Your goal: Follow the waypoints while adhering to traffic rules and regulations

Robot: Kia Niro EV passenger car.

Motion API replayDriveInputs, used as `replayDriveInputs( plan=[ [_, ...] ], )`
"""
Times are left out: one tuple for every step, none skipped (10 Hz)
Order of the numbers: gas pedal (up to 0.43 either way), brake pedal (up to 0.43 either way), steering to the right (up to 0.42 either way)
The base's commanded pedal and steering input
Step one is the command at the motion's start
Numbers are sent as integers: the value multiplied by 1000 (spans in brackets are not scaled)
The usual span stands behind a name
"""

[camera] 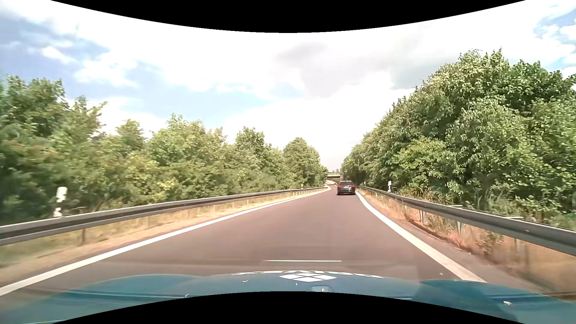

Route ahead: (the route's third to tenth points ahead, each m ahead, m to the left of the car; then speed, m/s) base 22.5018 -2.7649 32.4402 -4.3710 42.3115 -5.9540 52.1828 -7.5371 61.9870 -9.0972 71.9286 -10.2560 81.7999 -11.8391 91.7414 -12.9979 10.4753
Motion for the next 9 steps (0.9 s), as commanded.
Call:
replayDriveInputs(
  plan=[
    [240, 0, 93],
    [248, 0, 93],
    [260, 0, 88],
    [268, 0, 81],
    [311, 0, 71],
    [311, 0, 64],
    [311, 0, 53],
    [311, 0, 43],
    [331, 0, 34]
  ],
)
